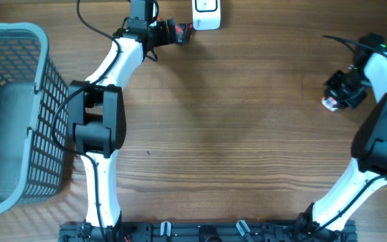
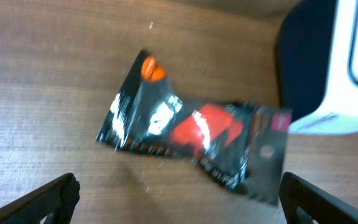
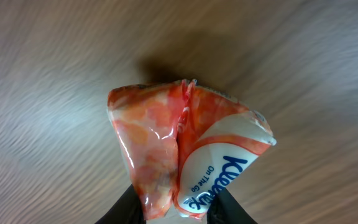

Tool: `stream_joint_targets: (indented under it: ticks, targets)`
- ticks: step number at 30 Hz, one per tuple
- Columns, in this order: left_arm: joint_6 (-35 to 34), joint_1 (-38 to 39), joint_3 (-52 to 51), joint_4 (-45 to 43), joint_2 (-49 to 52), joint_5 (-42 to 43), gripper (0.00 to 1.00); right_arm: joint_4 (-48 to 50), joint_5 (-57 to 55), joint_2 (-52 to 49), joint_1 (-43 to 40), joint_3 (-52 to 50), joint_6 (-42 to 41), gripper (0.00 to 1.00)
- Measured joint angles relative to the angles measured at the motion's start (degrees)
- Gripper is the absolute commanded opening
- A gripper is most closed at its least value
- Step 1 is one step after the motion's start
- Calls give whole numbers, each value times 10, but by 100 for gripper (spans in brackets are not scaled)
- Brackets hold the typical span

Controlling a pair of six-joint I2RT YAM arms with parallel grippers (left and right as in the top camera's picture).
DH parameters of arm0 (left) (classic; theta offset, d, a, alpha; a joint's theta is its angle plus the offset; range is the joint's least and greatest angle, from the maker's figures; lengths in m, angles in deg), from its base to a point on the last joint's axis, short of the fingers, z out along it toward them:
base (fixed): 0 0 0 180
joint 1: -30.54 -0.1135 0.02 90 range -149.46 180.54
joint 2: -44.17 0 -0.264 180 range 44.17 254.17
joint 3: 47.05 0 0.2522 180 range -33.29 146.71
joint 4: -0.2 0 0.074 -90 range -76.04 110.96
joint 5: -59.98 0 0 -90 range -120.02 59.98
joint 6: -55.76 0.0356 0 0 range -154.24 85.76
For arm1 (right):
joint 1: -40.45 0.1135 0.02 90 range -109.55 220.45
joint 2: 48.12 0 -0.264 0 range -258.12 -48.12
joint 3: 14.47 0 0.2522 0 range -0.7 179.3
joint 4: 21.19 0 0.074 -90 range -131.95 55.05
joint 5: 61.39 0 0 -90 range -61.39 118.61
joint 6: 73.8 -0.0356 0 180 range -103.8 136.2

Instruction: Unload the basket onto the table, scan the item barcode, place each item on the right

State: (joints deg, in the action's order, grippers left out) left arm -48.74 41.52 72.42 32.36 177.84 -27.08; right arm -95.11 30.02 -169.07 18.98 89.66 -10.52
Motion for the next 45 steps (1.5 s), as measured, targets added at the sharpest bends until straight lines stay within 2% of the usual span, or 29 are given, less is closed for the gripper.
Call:
stream_joint_targets:
  ticks: [5,16,17,18,19,20,22,24,27,29,33,38,43,45]
  targets:
    - [-6,3,0,-55,9,0,100,-6,-3,0,-43,0,0,25]
    - [-9,8,0,-179,85,0,100,-4,-9,0,-59,0,0,26]
    - [-9,10,0,-188,89,0,100,-3,-9,0,-59,0,0,38]
    - [-8,13,0,-196,92,0,100,-3,-9,0,-59,0,0,61]
    - [-7,15,0,-201,93,0,100,-3,-10,0,-60,0,-3,77]
    - [-6,17,0,-203,93,0,100,-2,-11,0,-61,0,-5,100]
    - [-6,23,0,-202,93,-1,99,-3,-14,0,-66,0,-2,100]
    - [-2,27,0,-188,93,-7,86,-7,-16,0,-78,0,-1,100]
    - [5,30,3,-155,93,-27,76,-15,-17,0,-94,0,0,100]
    - [7,29,9,-132,93,-36,75,-17,-17,0,-101,0,0,100]
    - [9,27,18,-82,87,-48,63,-21,-19,0,-109,0,0,100]
    - [11,21,23,-31,79,-56,58,-24,-19,0,-109,0,0,100]
    - [16,19,30,43,69,-68,37,-24,-19,0,-109,0,0,100]
    - [16,18,33,73,65,-72,34,-24,-19,0,-109,0,0,100]
